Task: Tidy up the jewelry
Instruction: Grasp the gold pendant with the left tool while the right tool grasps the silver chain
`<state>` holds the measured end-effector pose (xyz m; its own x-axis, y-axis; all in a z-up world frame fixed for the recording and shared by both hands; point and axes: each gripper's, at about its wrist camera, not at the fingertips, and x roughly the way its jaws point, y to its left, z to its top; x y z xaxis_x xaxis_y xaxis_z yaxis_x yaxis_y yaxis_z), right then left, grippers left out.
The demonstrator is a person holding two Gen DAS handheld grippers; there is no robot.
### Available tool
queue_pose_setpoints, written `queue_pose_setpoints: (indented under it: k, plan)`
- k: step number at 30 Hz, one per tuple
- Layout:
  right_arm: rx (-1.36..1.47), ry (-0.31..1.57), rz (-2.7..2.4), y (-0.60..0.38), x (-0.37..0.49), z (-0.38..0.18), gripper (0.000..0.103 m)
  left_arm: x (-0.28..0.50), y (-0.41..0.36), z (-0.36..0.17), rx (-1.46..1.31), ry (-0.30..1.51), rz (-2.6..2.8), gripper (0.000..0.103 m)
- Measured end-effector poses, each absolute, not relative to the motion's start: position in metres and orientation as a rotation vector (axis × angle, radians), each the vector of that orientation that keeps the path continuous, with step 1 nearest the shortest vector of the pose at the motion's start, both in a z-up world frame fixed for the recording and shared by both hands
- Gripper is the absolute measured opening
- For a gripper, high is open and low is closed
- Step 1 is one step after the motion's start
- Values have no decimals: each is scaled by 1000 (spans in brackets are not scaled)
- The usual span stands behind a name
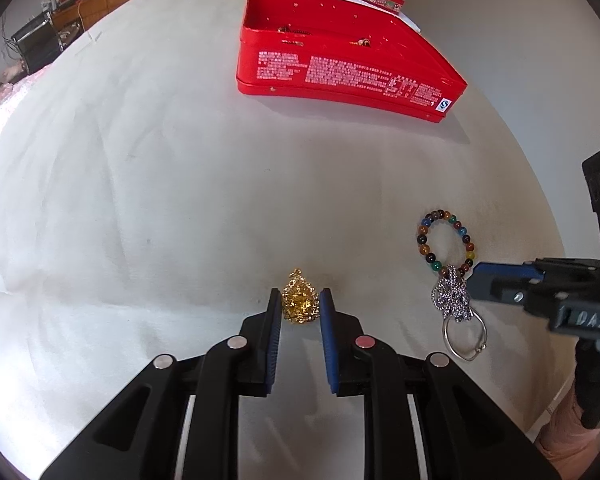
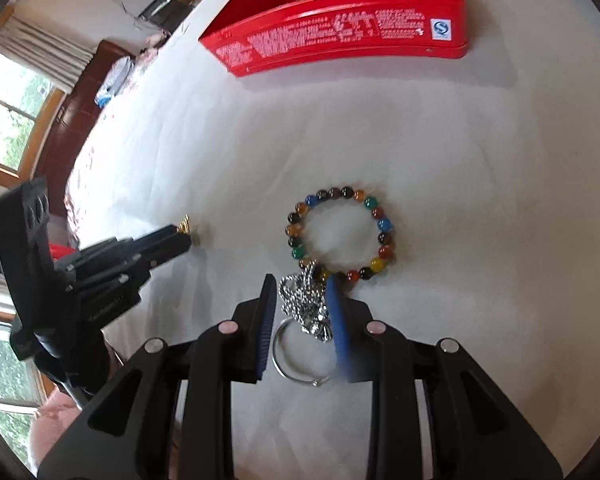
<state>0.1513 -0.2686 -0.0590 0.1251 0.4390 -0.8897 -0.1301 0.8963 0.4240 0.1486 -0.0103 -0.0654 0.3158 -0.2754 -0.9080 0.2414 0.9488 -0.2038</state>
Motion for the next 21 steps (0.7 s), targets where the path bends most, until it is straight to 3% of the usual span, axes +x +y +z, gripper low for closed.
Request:
queue_pose_setpoints:
  k: [8, 14, 21]
  plan:
    - [181, 1398, 394, -258, 149, -69, 28, 149, -9, -65, -26, 1203, -353, 19]
    - [179, 1338, 436, -256, 143, -60, 12, 148, -10, -64, -27, 1204, -361, 19]
    - [282, 1185, 524, -278, 134, -12, 10, 150, -7, -63, -31, 1203, -365, 19]
